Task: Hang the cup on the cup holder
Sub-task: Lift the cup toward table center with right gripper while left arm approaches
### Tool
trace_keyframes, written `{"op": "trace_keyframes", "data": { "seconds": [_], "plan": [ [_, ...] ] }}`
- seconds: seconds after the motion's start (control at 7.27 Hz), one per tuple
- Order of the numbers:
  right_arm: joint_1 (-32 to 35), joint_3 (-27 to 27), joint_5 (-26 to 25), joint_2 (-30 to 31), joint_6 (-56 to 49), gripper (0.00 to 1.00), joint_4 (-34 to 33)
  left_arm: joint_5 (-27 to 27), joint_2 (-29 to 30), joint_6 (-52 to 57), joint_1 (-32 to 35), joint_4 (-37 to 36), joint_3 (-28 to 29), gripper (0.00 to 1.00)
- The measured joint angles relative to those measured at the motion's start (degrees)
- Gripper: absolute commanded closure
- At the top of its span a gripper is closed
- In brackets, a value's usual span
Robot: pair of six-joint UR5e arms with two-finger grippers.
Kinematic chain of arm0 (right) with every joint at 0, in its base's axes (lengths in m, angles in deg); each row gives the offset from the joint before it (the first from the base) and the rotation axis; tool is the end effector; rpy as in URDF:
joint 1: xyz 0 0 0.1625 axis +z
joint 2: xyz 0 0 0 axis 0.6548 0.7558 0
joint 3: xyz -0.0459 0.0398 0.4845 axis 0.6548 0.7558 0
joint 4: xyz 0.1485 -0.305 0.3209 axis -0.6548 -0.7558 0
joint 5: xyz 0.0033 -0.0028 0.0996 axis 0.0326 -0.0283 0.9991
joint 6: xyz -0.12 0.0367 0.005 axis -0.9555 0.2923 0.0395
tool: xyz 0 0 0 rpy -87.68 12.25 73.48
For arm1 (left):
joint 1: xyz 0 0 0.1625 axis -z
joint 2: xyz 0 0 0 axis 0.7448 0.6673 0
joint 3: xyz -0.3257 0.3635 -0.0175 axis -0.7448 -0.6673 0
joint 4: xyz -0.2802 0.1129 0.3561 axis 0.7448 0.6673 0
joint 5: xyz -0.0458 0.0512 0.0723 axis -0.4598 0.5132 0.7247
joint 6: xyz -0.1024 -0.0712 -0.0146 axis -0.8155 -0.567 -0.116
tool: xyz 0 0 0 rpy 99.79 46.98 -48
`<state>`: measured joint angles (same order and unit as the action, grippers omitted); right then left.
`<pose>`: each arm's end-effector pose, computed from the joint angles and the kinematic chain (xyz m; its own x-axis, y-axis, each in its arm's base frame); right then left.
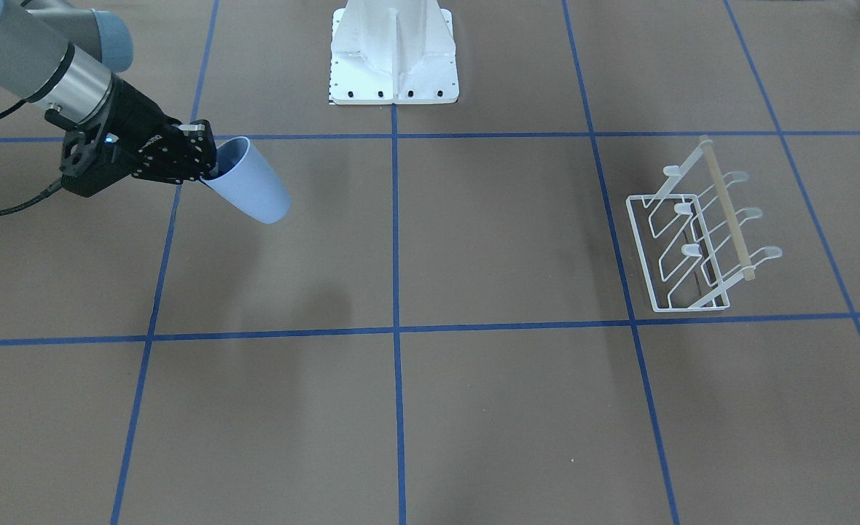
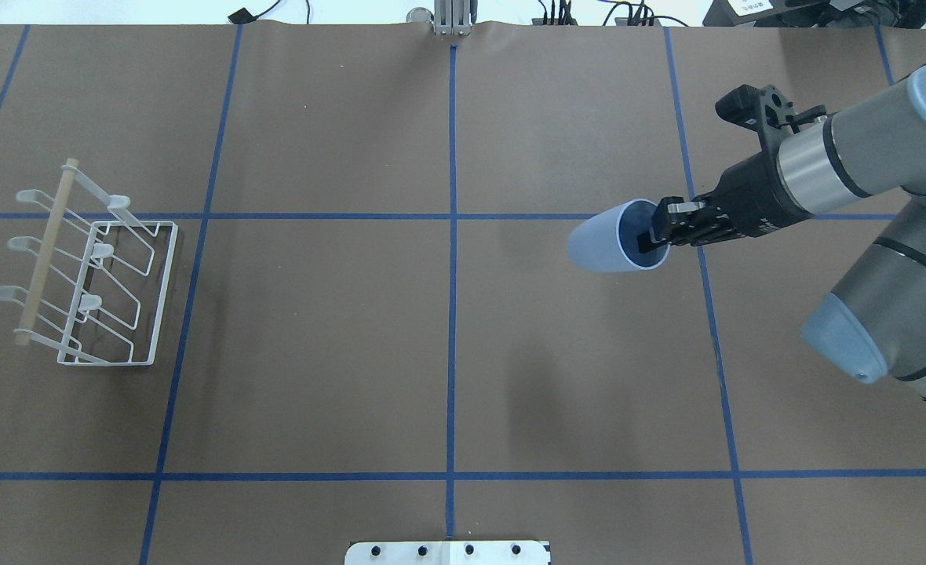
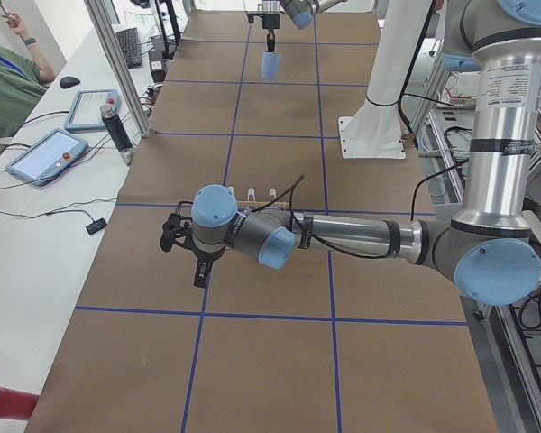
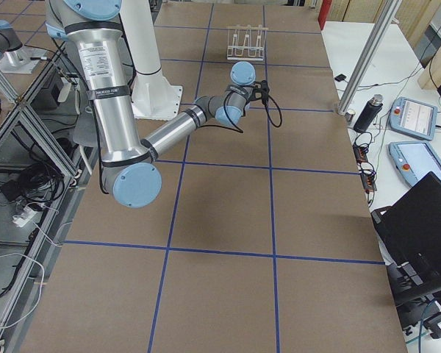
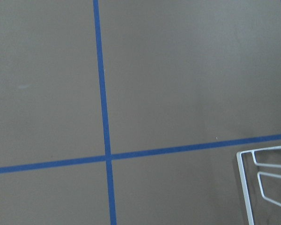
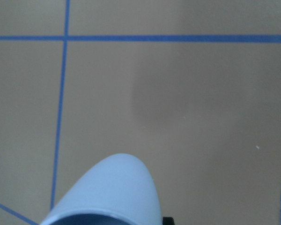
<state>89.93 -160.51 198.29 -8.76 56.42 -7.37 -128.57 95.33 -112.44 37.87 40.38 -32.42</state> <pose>-0.3711 -0.5019 0.3142 0.2673 -0.0846 0.9599 -0.0584 0.9929 0.1038 0.0026 -0.6062 0.6586 0.6067 0.1107 -0.7872 0.1951 0.9392 0.2825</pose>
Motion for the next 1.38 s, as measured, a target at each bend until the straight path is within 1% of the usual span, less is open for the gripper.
{"op": "trace_keyframes", "data": {
  "seconds": [0.14, 0.28, 0.55, 0.69, 0.96, 1.1, 1.38],
  "plan": [
    [-1.25, 0.27, -3.29, -2.5, 4.71, 1.0, 2.05, 0.11, 1.85, -7.97, -1.36, 8.74, 3.39, 0.02],
    [-2.4, 0.41, -6.41, -4.06, 10.15, 1.0, 6.01, 0.18, 3.98, -17.32, -3.09, 16.14, 5.34, 0.02],
    [-6.11, 0.55, -14.84, -4.94, 24.6, 1.0, 19.63, 0.25, 8.71, -39.1, -6.96, 27.97, 6.25, 0.02],
    [-7.75, 0.51, -17.65, -5.08, 30.4, 1.0, 25.84, 0.25, 11.78, -50.79, -9.71, 32.11, 6.14, 0.02],
    [-8.97, 0.29, -19.21, -5.5, 39.88, 1.0, 35.85, 0.19, 19.54, -76.18, -15.82, 40.1, 5.66, 0.02],
    [-9.31, 0.12, -19.23, -5.65, 44.17, 1.0, 39.86, 0.2, 22.83, -86.21, -18.36, 44.49, 5.22, 0.02],
    [-10.81, -0.11, -18.35, -5.82, 48.62, 1.0, 43.89, 1.73, 25.65, -96.26, -23.08, 52.25, 2.54, 0.02]
  ]
}}
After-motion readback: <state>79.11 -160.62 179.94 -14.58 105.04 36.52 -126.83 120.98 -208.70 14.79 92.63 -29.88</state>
